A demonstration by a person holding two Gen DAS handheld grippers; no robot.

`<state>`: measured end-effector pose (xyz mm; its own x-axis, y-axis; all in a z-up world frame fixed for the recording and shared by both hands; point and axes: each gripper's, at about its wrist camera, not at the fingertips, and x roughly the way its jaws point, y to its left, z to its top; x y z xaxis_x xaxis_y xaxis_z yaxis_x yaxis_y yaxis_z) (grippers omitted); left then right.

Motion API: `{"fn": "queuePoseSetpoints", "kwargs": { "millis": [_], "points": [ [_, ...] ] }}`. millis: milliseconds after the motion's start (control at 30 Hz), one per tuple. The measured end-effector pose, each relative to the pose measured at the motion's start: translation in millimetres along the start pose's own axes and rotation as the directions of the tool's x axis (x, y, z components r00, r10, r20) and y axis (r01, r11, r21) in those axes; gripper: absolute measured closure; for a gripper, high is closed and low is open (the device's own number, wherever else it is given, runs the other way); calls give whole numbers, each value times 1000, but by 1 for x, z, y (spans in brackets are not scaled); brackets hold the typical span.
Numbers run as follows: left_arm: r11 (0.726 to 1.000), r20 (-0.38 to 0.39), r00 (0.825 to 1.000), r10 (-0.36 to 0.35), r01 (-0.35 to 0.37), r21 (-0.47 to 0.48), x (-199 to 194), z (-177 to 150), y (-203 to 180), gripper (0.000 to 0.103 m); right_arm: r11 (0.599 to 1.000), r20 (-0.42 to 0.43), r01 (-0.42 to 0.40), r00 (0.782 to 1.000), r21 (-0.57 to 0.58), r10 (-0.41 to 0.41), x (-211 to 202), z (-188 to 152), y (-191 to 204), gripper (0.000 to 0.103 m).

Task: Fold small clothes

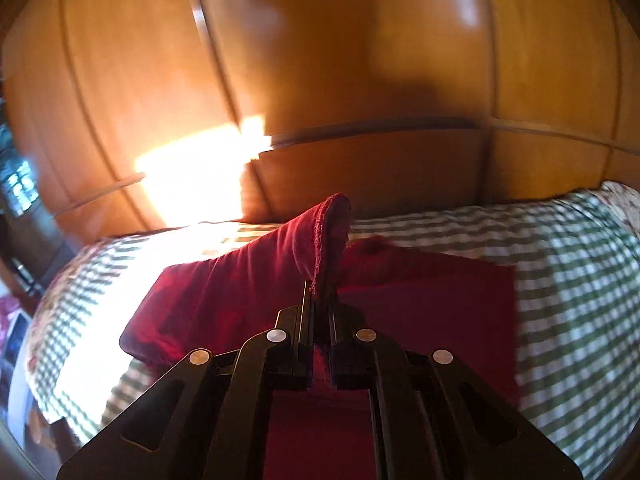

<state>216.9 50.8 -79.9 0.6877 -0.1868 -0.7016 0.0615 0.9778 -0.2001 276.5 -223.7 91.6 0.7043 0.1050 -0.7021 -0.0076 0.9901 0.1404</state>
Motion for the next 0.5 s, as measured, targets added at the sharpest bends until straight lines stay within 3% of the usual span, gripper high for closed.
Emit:
{"fn": "queuePoseSetpoints", "kwargs": {
  "millis": [167, 333, 433, 500],
  "points": [
    [1000, -4, 1000, 9, -9, 8, 1, 0, -1, 42, 989, -65, 125, 991, 81, -120, 23, -23, -51, 99],
    [1000, -27, 999, 23, -22, 22, 2, 5, -6, 42, 960, -180, 228, 963, 161, -199, 71, -53, -101, 99],
    [1000, -82, 996, -28, 27, -15, -5, 19, 1, 43, 957, -191, 221, 964, 186, -186, 82, -65, -110, 99],
    [993, -60, 995, -79, 73, -88, -15, 37, 16, 43, 961, -175, 196, 971, 197, -163, 79, -66, -114, 99]
  ]
}}
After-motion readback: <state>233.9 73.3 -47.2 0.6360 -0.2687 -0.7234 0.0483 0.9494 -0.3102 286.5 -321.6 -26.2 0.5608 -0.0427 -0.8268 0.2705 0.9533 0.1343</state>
